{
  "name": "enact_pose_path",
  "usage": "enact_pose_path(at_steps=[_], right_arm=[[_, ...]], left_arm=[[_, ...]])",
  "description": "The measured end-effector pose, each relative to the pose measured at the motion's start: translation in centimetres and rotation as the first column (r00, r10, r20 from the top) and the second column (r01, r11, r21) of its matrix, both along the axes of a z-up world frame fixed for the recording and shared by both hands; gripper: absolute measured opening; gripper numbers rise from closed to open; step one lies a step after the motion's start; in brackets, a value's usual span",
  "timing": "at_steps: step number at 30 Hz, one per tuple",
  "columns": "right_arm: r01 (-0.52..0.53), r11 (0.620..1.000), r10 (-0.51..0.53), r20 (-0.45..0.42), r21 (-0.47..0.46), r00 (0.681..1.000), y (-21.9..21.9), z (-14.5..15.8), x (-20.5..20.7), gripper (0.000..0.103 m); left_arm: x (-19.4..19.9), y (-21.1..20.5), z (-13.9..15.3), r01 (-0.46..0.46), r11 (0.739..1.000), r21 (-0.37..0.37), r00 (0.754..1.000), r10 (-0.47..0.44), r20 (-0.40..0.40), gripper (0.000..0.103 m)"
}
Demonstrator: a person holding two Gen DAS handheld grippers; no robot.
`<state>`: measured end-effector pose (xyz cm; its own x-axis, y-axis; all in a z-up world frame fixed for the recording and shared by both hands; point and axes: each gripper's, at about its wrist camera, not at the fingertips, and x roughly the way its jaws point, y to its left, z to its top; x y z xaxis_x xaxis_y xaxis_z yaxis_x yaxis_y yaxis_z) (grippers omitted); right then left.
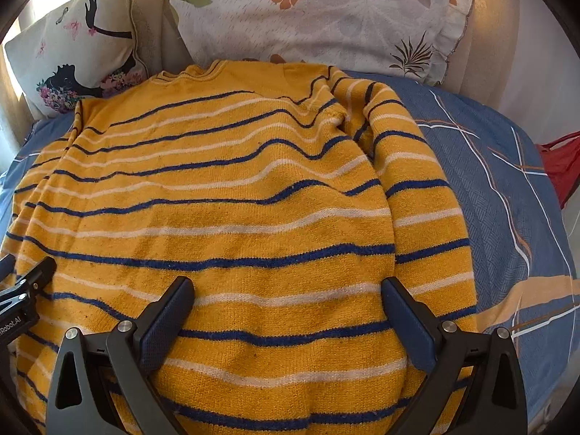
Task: Fold small clothes
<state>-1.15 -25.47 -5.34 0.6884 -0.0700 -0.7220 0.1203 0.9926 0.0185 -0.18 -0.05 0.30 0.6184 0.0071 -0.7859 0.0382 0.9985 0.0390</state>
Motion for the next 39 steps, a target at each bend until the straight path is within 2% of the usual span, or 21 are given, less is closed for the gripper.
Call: enact_pose_path(at_steps=[4, 6, 9, 13, 15, 20, 24, 30, 39], right_arm=[[0.021, 1.000, -0.020, 0.022, -0.008, 1.000, -0.2, 0.3, -0.5, 0.103], [0.047, 0.999, -0.048, 0.099, 0.011, 0.994, -0.5, 1.3, -2.3, 0.102], [0.065, 0.997, -0.073, 0.239, 0.038, 0.968, -0.6, 4.0, -5.8, 0.102], [0.131, 0.991, -0.125, 0.406, 0.013, 0.905, 0.3, 7.4, -9.6, 0.103], [0.137, 0.990, -0.132, 0.442, 0.020, 0.887, 0.8, 8.1, -10.5, 0.103], [0.084, 0.994, -0.106, 0.441, 0.069, 0.891, 1.2, 7.4, -10.1, 0.103], [0.046, 0.994, -0.081, 0.405, 0.095, 0.911, 0.9, 6.5, -9.5, 0.101], [-0.019, 0.988, -0.041, 0.381, 0.151, 0.924, 0.2, 5.1, -9.4, 0.101], [-0.038, 0.976, -0.043, 0.363, 0.214, 0.931, -1.5, 3.9, -8.9, 0.101]], left_arm=[[-2.4, 0.8, 2.8, 0.025, 0.998, -0.060, 0.994, -0.019, 0.105, 0.100], [-3.9, 1.1, 4.8, 0.034, 0.997, -0.067, 0.984, -0.022, 0.178, 0.100], [-5.8, 1.5, 7.2, 0.064, 0.996, -0.066, 0.966, -0.045, 0.256, 0.100], [-6.9, 1.8, 8.6, 0.065, 0.997, -0.042, 0.964, -0.051, 0.261, 0.101], [-7.1, 1.7, 8.7, 0.059, 0.998, -0.029, 0.969, -0.050, 0.240, 0.101], [-7.9, 1.9, 8.5, 0.059, 0.996, -0.065, 0.970, -0.041, 0.239, 0.101], [-7.7, 2.5, 7.7, 0.060, 0.992, -0.113, 0.979, -0.036, 0.200, 0.101], [-7.6, 2.0, 7.3, 0.026, 0.999, -0.027, 0.978, -0.020, 0.208, 0.101], [-6.5, 2.4, 6.7, -0.014, 1.000, -0.026, 0.984, 0.018, 0.177, 0.101]])
